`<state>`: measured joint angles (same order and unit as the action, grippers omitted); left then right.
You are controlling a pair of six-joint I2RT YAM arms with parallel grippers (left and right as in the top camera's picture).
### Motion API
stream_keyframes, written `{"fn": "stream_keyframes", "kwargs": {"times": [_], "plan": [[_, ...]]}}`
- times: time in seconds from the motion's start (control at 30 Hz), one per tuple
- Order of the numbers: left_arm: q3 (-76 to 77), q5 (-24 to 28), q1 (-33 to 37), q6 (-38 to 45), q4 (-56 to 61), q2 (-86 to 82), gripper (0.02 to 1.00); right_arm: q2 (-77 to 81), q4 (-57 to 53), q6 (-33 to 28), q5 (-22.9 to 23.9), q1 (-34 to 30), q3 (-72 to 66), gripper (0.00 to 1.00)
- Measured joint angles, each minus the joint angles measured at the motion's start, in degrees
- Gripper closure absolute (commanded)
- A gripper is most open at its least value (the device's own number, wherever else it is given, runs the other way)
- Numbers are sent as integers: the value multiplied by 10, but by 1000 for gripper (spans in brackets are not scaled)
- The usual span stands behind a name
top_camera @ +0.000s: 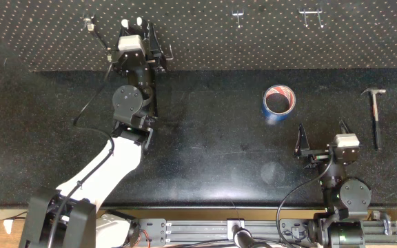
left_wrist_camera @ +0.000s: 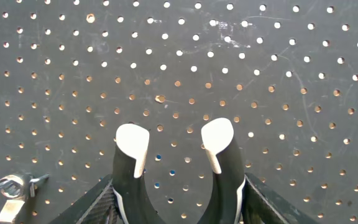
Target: Place Tools Onto Pegboard
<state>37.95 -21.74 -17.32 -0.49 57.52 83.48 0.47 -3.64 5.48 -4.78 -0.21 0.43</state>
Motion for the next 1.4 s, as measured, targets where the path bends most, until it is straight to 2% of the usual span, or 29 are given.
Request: {"fn": "stream_keyframes", "kwargs": {"times": [0.27, 0.63, 0.93, 1.0, 1.03, 1.07, 1.27, 1.4], "plan": [[0, 40, 0, -2, -3, 1, 989, 0, 0, 0, 0, 0, 0, 25], [0, 66, 0, -26, -9, 55, 991, 0, 0, 0, 0, 0, 0, 25], [0, 69, 0, -33, -107, 66, 974, 0, 0, 0, 0, 0, 0, 25], [0, 68, 0, -35, -122, 66, 555, 0, 0, 0, 0, 0, 0, 25], [0, 68, 0, -35, -123, 66, 207, 0, 0, 0, 0, 0, 0, 25], [0, 68, 0, -35, -125, 66, 40, 0, 0, 0, 0, 0, 0, 27], [0, 68, 1, -37, -129, 59, 23, 0, 0, 0, 0, 0, 0, 25], [4, 82, 31, -37, -254, -23, 20, 0, 0, 0, 0, 0, 0, 25]]}}
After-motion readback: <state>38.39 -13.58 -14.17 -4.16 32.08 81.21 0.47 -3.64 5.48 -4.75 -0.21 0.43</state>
